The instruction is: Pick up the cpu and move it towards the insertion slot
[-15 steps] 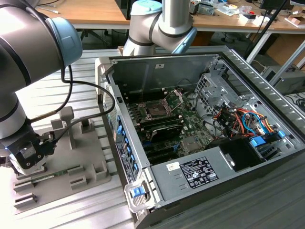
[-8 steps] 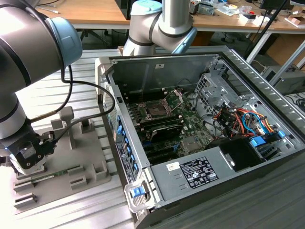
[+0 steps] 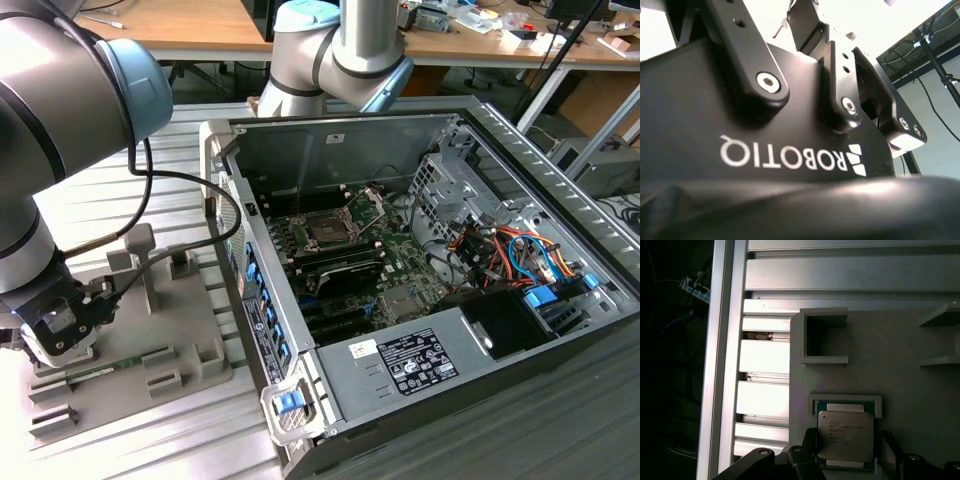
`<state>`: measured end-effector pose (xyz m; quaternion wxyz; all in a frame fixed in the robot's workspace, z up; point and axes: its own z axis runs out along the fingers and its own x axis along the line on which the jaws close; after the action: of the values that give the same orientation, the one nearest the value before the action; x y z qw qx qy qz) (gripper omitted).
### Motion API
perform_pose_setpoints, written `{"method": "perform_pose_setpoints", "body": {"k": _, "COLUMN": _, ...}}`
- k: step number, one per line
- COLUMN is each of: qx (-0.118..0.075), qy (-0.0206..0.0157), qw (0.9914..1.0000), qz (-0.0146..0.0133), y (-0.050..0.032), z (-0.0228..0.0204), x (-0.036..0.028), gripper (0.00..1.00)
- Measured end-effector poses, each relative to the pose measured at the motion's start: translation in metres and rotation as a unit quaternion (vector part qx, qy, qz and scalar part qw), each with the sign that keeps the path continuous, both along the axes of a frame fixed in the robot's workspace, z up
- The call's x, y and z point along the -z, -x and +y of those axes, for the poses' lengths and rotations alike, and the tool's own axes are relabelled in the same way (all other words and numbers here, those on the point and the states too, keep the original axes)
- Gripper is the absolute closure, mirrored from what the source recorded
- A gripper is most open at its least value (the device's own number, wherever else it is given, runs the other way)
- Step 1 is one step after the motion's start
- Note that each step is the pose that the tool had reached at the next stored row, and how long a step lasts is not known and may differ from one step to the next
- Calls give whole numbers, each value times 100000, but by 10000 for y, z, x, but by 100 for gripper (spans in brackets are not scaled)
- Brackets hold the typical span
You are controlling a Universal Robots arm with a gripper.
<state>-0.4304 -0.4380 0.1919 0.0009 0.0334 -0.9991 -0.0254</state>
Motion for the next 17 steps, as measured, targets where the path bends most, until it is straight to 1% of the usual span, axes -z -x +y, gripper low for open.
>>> {"method": "perform_pose_setpoints", "body": {"k": 6, "qx": -100, "qy": -15, "qw": 100000, "qz": -73, "y": -1, "z": 1, "x": 1, "gripper": 40}}
{"method": "perform_pose_setpoints", "body": {"k": 11, "qx": -196, "qy": -10, "qw": 100000, "qz": -164, "y": 1, "z": 0, "x": -37, "gripper": 40}}
{"method": "perform_pose_setpoints", "body": {"k": 17, "qx": -218, "qy": -11, "qw": 100000, "qz": -163, "y": 2, "z": 1, "x": -42, "gripper": 40}}
